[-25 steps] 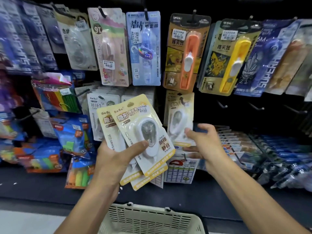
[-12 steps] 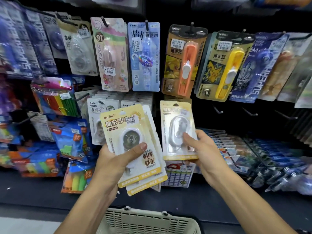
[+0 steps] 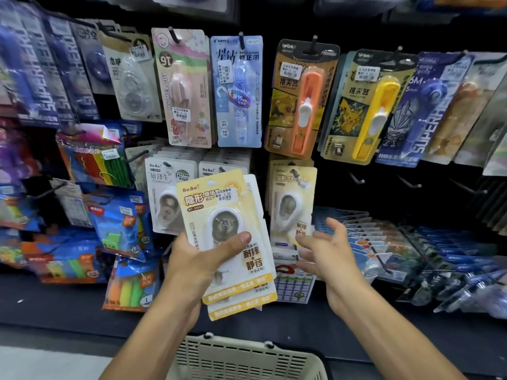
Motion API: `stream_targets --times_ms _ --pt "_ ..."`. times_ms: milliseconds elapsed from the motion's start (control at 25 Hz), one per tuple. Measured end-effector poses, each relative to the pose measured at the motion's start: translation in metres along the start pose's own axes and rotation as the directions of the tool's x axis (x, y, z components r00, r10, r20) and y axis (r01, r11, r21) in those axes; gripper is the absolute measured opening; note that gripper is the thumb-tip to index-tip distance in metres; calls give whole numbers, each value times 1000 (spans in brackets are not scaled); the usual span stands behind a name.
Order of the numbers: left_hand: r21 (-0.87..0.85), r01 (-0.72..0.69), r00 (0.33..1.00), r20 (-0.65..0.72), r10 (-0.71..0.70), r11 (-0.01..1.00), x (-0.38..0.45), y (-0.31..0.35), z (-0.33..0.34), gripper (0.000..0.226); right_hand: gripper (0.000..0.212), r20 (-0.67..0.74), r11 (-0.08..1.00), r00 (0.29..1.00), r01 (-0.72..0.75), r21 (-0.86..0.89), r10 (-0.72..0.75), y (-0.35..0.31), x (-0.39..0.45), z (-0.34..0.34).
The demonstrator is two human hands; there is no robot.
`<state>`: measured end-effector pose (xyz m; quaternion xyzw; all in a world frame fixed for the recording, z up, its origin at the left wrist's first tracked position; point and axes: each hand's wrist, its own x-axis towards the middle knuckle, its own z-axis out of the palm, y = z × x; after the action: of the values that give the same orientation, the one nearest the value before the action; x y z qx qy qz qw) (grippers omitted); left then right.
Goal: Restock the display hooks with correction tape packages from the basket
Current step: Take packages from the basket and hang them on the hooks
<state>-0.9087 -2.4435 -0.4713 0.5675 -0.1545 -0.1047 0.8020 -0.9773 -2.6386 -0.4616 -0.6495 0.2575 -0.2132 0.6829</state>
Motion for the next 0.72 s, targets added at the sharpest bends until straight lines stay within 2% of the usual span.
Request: stream_targets --times_ms 80,160,200,320,440,560,640,720 --pt "-14 -10 1000 6 10 1000 -1 0 3 68 49 96 985 985 151 -78 -144 1 -7 4" --pt "5 -42 999 1 42 999 -1 -2 7 66 37 311 941 916 308 -143 -253 0 -18 12" --pt "12 -51 999 -3 51 999 -1 -3 8 65 34 386 920 884 350 -177 -263 0 -21 16" --pt "-23 -28 999 16 29 999 1 -3 9 70 13 426 943 876 307 -127 -228 -1 -23 22" --pt "-44 8 998 55 -6 999 0 2 8 83 4 355 990 927 92 109 -125 -6 -19 16" --pt "-13 -13 1000 4 13 1000 -1 1 7 61 10 222 982 972 32 188 -75 -8 -17 12" --pt "-4 -21 998 -64 21 1000 0 1 5 46 12 50 993 995 83 83 -88 -5 -15 5" --pt "-9 -9 993 -115 8 1000 1 2 2 38 13 -115 973 978 150 -173 -171 -2 -13 -8"
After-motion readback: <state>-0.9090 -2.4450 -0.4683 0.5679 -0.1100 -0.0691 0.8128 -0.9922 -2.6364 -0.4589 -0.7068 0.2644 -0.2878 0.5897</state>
